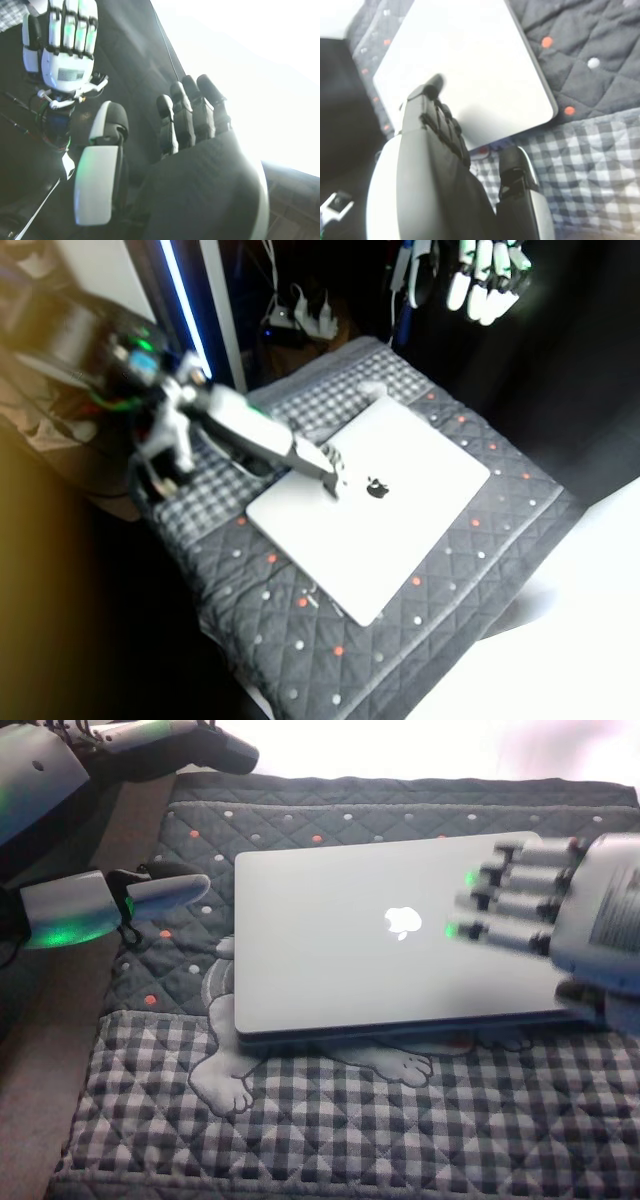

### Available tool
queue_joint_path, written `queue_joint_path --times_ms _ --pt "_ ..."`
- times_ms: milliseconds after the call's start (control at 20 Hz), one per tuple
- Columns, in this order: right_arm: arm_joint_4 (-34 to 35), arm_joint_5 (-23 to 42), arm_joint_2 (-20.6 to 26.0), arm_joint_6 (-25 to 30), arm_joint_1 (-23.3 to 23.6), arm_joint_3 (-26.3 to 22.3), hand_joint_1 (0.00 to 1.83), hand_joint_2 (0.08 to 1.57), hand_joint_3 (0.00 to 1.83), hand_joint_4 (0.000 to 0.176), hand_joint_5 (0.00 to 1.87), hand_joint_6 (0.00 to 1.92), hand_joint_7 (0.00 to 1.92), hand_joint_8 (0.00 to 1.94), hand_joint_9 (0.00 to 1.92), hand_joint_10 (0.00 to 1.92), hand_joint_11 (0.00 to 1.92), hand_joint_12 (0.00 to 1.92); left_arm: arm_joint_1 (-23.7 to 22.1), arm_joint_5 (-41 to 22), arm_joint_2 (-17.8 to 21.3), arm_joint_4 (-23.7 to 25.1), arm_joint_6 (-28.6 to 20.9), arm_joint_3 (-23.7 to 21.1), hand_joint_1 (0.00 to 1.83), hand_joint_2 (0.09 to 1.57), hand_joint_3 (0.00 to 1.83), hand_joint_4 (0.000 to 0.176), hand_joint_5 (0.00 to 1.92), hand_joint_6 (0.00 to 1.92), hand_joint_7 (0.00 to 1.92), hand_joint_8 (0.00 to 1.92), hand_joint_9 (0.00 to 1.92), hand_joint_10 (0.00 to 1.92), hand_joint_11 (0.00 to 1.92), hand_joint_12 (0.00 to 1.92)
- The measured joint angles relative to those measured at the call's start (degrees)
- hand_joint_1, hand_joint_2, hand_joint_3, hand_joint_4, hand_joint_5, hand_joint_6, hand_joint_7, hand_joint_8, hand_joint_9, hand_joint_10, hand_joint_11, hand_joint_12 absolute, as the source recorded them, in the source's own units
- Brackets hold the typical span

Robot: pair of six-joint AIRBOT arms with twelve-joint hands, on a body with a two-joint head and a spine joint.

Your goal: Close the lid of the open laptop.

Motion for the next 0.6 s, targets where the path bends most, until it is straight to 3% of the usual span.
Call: queue_joint_path --times_ms 50,150,200,250,300,400,450,550,600 --pt "-0.5 1.6 0.5 0.0 0.0 -0.4 0.47 1.51 0.00 0.000 0.00 0.00 0.00 0.00 0.00 0.00 0.00 0.44 0.0 0.0 0.0 0.0 0.0 0.0 0.83 1.22 0.00 0.050 0.27 0.44 0.40 0.00 0.12 0.71 0.00 1.61" --pt "-1.0 5.7 2.1 0.0 0.0 -1.8 0.34 1.47 0.00 0.000 0.00 0.00 0.00 0.00 0.01 0.01 0.00 1.58 0.0 0.2 0.0 -0.4 0.3 0.1 0.83 1.23 0.00 0.050 0.22 0.41 0.40 0.00 0.14 0.70 0.00 1.62" --pt "-1.1 7.3 3.0 0.0 0.0 -2.5 0.31 1.47 0.00 0.000 0.00 0.00 0.00 0.00 0.00 0.00 0.00 1.85 0.0 0.3 0.0 -0.9 0.5 0.1 0.84 1.23 0.00 0.029 0.17 0.41 0.36 0.00 0.12 0.75 0.00 1.64" --pt "-2.2 8.5 4.0 1.0 0.0 -3.1 0.30 1.47 0.00 0.000 0.00 0.00 0.00 0.00 0.00 0.00 0.00 1.91 0.1 0.4 0.0 -1.3 0.8 0.1 0.83 1.24 0.00 0.029 0.14 0.40 0.34 0.00 0.11 0.76 0.00 1.64" --pt "-2.5 10.0 4.1 1.0 0.1 -3.1 0.27 1.47 0.00 0.000 0.00 0.00 0.00 0.00 0.01 0.00 0.00 1.92 0.4 0.2 0.0 -2.1 0.9 0.1 0.91 1.24 0.00 0.054 0.08 0.40 0.27 0.00 0.04 0.78 0.00 1.61" --pt "-2.4 11.5 4.2 1.2 0.2 -3.0 0.29 1.49 0.01 0.000 0.00 0.00 0.00 0.00 0.06 0.03 0.00 1.92 1.5 -0.6 0.0 -2.8 1.2 0.1 0.88 1.26 0.00 0.046 0.01 0.44 0.22 0.00 0.00 0.74 0.00 1.57" --pt "-2.4 11.5 4.2 1.2 0.2 -3.0 0.30 1.50 0.00 0.000 0.00 0.00 0.00 0.00 0.01 0.16 0.00 1.92 1.8 -0.7 0.1 -3.4 1.6 0.1 0.82 1.26 0.00 0.052 0.00 0.46 0.22 0.00 0.00 0.72 0.00 1.54" --pt "-0.9 11.8 4.2 1.2 0.2 -2.8 0.37 1.49 0.00 0.000 0.00 0.00 0.01 0.00 0.00 0.37 0.00 1.91 2.0 -1.0 0.1 -5.2 2.5 0.1 0.77 1.26 0.00 0.041 0.00 0.46 0.23 0.01 0.00 0.74 0.00 1.63" --pt "1.3 11.7 3.5 1.3 0.2 -1.3 0.39 1.49 0.00 0.000 0.00 0.00 0.02 0.01 0.00 0.38 0.00 1.92 2.0 -0.9 0.1 -6.0 3.1 0.2 0.76 1.26 0.00 0.053 0.00 0.46 0.23 0.01 0.00 0.74 0.00 1.61"
